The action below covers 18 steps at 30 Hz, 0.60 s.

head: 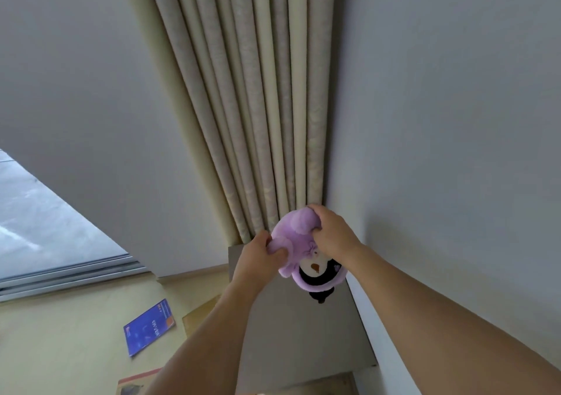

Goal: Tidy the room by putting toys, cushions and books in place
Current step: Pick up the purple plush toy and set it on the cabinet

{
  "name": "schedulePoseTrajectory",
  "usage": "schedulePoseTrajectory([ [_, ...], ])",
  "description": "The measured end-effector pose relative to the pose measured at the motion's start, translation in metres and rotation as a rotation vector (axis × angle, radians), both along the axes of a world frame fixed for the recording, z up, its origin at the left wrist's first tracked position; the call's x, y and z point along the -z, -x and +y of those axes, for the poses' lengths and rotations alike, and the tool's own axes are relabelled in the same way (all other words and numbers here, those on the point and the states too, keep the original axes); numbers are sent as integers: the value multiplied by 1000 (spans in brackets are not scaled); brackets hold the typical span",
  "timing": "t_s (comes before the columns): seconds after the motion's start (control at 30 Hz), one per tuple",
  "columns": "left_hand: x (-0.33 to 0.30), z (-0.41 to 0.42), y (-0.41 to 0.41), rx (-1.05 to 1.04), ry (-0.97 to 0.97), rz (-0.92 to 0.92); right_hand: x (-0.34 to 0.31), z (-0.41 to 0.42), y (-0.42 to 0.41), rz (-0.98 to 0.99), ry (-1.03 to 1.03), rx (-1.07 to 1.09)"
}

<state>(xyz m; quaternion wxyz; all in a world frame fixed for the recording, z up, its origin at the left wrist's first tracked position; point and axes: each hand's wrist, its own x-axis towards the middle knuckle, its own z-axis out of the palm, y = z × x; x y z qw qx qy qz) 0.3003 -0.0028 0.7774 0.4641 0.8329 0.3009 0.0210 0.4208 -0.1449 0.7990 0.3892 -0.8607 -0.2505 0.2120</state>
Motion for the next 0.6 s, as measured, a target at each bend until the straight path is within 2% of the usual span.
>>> schedulePoseTrajectory([
  [0.33, 70, 37, -49, -138, 199, 88, 69, 52, -62, 63, 210, -84],
  [0.6, 175, 55, -100, -183, 350, 161, 158, 78, -93, 101, 381, -15],
])
